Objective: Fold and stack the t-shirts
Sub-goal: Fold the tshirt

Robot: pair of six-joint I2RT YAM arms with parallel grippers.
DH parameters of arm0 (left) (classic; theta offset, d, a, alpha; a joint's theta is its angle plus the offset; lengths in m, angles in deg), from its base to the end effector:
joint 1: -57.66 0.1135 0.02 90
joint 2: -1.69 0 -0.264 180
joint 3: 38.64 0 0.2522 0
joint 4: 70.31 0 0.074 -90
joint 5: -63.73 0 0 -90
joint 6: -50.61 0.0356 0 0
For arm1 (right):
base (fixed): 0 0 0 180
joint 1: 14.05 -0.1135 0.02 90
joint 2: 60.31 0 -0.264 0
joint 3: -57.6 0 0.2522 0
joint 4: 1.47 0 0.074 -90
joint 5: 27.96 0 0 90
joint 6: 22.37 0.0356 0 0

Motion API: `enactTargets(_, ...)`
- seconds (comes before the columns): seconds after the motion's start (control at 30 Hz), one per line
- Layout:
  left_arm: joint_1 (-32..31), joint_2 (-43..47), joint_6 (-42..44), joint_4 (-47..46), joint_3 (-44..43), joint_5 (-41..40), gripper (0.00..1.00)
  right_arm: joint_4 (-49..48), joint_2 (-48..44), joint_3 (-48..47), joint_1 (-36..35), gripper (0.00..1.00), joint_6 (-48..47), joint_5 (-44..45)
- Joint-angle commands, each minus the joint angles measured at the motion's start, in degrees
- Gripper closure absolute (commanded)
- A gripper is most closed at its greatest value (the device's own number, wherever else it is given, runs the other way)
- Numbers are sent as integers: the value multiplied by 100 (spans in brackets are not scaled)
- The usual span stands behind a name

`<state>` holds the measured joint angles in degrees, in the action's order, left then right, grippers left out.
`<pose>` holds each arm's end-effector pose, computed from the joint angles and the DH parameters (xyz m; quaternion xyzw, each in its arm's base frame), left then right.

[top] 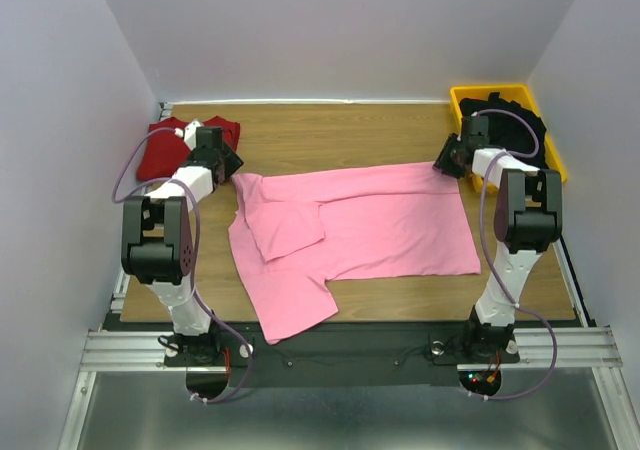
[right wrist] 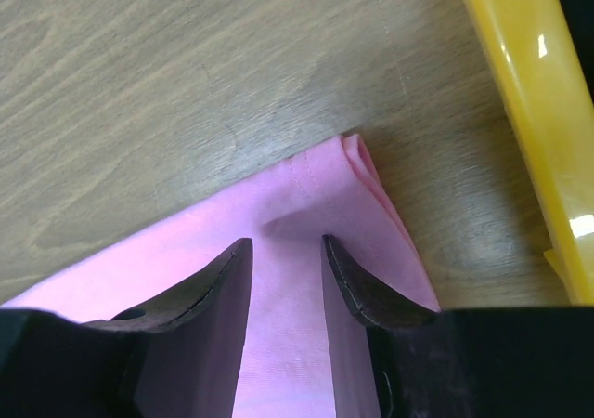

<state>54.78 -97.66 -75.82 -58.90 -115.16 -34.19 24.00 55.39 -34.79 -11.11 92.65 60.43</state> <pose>0.3854 -0.0145 0.2147 -0.2854 0.8350 -0.0994 0.4599 0.4378 -0.0215 0.1692 0.2213 0.9094 0.0803 0.3429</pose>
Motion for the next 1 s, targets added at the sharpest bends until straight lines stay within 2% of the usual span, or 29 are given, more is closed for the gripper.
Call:
enactTargets(0.0, -3, -304, 206, 173, -482, 98, 39, -1, -232, -355, 40, 58, -216, -147)
enactTargets(0.33, -143, -769, 355, 464, -676, -51, 44, -72, 23, -504, 40, 58, -234, -244)
enactTargets(0.47, -143, -867, 408, 481, -702, -174, 51, -107, 146, -522, 40, 58, -225, -226)
enactTargets(0.57, -143, -884, 417, 481, -694, -201, 64, -133, 277, -487, 40, 59, -173, -139)
enactTargets(0.6, -143, -876, 417, 490, -667, -227, 73, -142, 330, -460, 40, 59, -155, -42)
enactTargets(0.73, -100, -770, 504, 533, -649, -420, 100, -177, 444, -373, 40, 61, -137, 352)
enactTargets(0.97, 191, -410, 303, 604, -579, -596, 100, -186, 392, -258, 216, 63, 205, 1126)
